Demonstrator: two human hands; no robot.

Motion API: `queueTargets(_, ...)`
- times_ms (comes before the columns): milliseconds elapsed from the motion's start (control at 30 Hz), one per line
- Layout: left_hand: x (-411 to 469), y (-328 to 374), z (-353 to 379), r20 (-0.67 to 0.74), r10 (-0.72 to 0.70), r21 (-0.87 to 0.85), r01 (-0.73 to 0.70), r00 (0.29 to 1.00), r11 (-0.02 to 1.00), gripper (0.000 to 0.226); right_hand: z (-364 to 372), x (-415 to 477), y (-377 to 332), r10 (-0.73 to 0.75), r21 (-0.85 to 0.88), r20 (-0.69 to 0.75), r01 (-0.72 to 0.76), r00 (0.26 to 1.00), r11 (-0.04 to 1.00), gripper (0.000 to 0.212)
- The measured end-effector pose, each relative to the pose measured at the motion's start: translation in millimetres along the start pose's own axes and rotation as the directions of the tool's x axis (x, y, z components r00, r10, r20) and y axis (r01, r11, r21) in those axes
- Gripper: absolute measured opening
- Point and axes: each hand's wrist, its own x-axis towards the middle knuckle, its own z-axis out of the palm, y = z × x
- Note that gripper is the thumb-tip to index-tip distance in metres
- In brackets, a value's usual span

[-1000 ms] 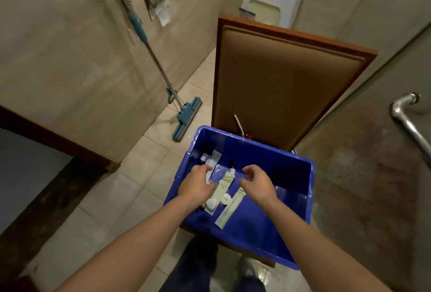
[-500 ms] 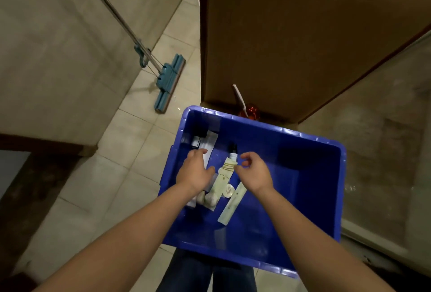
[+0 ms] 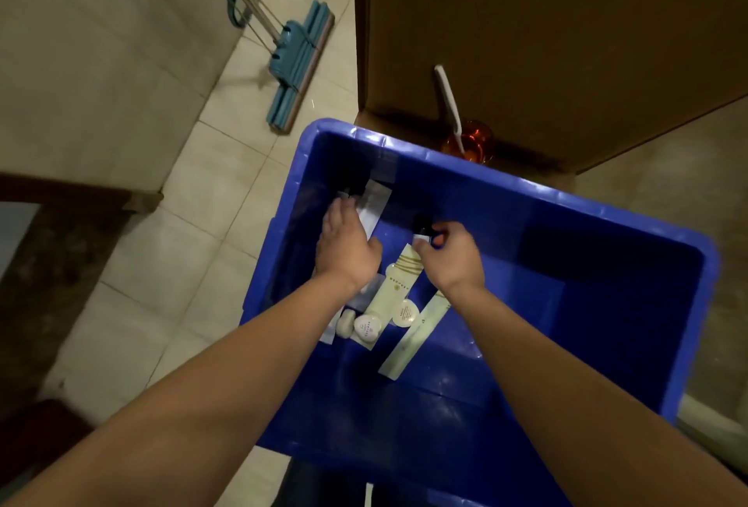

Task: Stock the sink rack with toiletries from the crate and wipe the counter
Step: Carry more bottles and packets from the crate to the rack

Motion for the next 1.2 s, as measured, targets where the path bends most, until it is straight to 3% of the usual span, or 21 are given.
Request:
queueTargets(167,5,5,5,-0.065,-0.020,0.038,0.022,0.998,0.999,0.070,5,8,-4,0.002,-0.028,-0.005,-0.002,1.000,1.000,0.045)
queueTargets(333,13,7,8,-0.178,0.023,0.071,-0.011,0.984,0.997,0.043,5,12,-7,0.020,-0.094,-0.003,-0.020,1.000,0.995,0.023)
queueTargets(533,24,14,15,-0.255,0.020,0.139,0.017,0.967,0.990,0.021,8,20,-7,0.041,-0.165,0.020,-0.037,0.999,0.986,0.023)
queueTargets(700,26,16,21,-0.215,-0.008,0.122,0.034,0.977,0.992,0.047,9,24,-8,0.063,-0.189,0.021,-0.058,0.998,0.980,0.018)
queueTargets(933,29,19,22,-0.160,0.000,0.101,0.016,0.987,0.995,0.041,1,22,-5,0.083,-0.175,0.041,-0.075,0.996,0.982,0.019)
queueTargets(1200,2,36,14,-0.035,0.033,0.025,-0.033,0.999,0.999,0.063,-27,3,5,0.062,-0.005,0.044,-0.061,0.997,0.998,0.017)
